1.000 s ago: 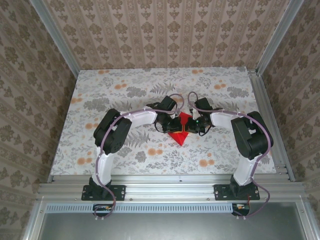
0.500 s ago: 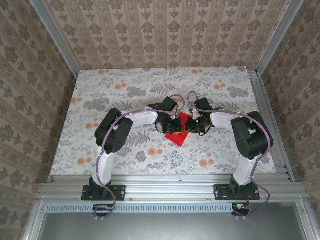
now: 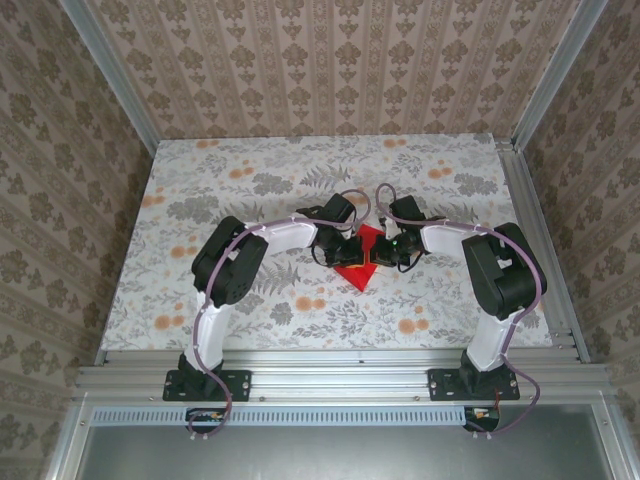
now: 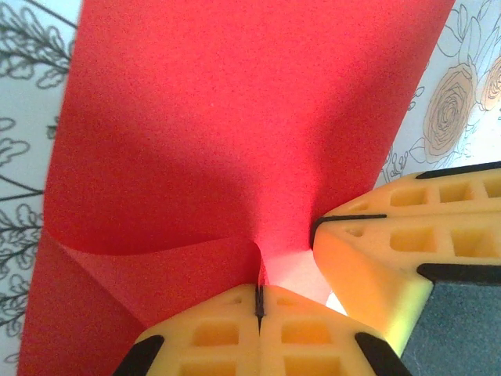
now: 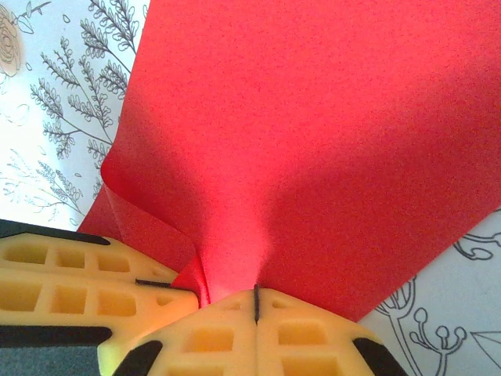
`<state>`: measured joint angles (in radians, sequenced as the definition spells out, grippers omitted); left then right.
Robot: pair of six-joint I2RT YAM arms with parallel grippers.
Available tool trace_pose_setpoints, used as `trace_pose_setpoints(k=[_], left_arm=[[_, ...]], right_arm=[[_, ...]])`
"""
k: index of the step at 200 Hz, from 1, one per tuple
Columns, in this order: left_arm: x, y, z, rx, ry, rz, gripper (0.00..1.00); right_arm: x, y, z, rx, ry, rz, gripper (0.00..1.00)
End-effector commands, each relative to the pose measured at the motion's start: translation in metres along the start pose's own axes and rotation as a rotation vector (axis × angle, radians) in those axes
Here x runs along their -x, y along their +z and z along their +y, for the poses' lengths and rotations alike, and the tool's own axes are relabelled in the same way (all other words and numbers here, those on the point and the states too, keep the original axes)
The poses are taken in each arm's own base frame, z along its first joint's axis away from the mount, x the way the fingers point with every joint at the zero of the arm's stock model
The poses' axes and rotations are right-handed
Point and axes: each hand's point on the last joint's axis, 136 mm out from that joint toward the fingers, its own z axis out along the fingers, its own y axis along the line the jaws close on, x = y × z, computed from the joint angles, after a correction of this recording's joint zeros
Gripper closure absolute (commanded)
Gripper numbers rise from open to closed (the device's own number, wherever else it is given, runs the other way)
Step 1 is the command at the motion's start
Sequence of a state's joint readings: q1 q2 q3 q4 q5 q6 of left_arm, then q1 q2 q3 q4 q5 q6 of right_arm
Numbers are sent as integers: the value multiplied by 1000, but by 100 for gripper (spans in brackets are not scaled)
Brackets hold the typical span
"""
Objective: Fold a paper plane with a square sheet of paper (pick it up from the middle)
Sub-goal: Fold the triangle a second time at the center of the table.
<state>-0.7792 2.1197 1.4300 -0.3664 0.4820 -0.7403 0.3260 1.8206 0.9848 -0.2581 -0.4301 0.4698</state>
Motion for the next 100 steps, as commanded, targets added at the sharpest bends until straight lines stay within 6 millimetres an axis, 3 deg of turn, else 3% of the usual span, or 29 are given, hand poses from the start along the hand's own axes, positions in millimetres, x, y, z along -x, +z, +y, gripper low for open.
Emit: trace_pose_setpoints(k=[1, 54, 100], left_arm=[[-5, 16, 10, 22, 7, 23, 92], [-4, 17, 7, 0, 7, 15, 74], [-6, 19, 7, -14, 11, 11, 60]], right_arm=[[-12, 0, 0, 4, -5, 26, 93], [-10, -6, 4, 15, -2, 6, 93], [-4, -28, 7, 22, 4, -56, 93]])
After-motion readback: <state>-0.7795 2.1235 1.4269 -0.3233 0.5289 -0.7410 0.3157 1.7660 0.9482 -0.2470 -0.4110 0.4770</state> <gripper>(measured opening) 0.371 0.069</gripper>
